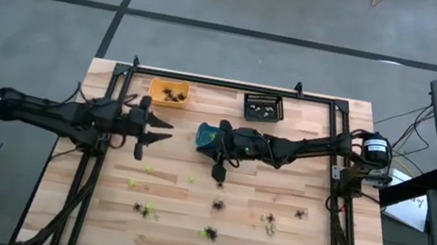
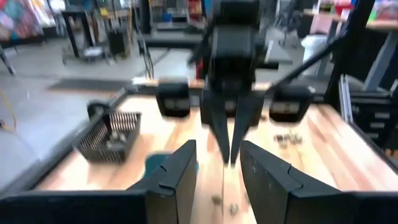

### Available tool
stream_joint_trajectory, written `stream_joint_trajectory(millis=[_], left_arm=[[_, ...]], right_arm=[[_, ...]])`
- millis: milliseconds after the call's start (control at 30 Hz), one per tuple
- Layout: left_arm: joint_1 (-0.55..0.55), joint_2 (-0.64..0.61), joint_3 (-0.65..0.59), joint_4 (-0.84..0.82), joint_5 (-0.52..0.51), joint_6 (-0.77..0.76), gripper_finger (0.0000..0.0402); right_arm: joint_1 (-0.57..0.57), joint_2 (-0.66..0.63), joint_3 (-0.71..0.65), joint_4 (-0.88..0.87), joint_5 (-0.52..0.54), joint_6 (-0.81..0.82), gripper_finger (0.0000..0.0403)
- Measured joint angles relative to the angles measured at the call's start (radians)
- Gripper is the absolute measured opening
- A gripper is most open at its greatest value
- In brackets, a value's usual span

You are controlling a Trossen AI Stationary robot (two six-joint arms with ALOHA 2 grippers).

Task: Sort Halloween decoration
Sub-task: Put the black spider toy into the yellow bin

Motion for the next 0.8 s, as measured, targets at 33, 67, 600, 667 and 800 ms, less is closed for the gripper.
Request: stream_joint_trajectory(millis=[33, 67, 600, 667, 800], left_arm=[[0.000, 0.014, -0.005, 0.001, 0.000, -0.010, 0.0109], [0.000, 0.029, -0.008, 0.007, 0.000, -0.018, 0.0109], [-0.033, 0.372, -0.013, 0.266, 0.001, -0.087, 0.0109], [-0.050, 0.423, -0.013, 0.325, 0.001, -0.087, 0.0109], [-0.088, 0.524, -0.012, 0.432, -0.006, -0.087, 0.0109]], right_arm=[[0.001, -0.006, 0.005, -0.014, 0.000, 0.000, 0.0008], [0.002, -0.014, 0.012, -0.041, 0.000, 0.000, 0.0008], [0.091, -0.033, 0.136, -0.755, -0.003, 0.268, 0.0009], [0.113, -0.033, 0.135, -0.819, 0.001, 0.235, 0.0009], [0.166, -0.033, 0.102, -0.870, 0.009, 0.154, 0.0009]])
